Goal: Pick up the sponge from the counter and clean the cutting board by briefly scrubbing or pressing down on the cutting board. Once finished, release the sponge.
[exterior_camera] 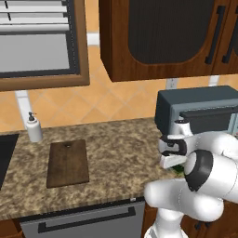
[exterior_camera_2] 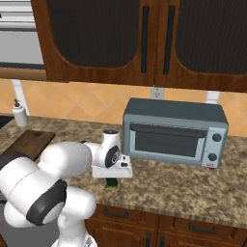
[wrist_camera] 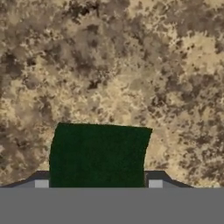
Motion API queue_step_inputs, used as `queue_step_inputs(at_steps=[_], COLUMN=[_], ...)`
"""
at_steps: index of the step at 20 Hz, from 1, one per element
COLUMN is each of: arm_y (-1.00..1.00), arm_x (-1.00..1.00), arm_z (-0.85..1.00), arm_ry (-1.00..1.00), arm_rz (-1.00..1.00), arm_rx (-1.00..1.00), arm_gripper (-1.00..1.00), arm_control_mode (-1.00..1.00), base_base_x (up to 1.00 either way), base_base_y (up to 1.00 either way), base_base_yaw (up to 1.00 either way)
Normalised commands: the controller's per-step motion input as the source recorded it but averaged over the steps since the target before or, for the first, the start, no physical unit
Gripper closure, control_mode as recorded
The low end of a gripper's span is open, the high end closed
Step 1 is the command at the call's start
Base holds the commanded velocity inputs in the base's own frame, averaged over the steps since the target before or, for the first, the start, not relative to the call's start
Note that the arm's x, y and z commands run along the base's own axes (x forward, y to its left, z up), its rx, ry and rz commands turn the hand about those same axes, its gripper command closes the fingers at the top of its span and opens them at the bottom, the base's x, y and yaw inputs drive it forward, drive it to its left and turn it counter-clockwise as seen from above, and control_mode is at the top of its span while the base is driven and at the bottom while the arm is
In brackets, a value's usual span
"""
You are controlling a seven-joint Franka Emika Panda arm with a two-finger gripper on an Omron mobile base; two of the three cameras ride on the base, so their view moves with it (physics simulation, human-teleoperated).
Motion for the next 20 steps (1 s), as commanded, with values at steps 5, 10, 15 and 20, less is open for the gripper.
queue_step_inputs(at_steps=[5,10,15,20], arm_y=[0.75,0.33,0.62,0.99], arm_x=[-0.89,-0.28,0.25,0.44], arm_z=[-0.61,0.16,0.91,0.97], arm_ry=[-0.22,-0.10,0.23,0.21], arm_rz=[-0.07,0.00,0.19,0.18], arm_rx=[0.04,0.34,0.26,0.09], arm_gripper=[1.00,1.00,1.00,1.00], arm_control_mode=[-1.00,-1.00,-1.00,-1.00], base_base_x=[0.00,0.00,0.00,0.00], base_base_y=[0.00,0.00,0.00,0.00], base_base_yaw=[0.00,0.00,0.00,0.00])
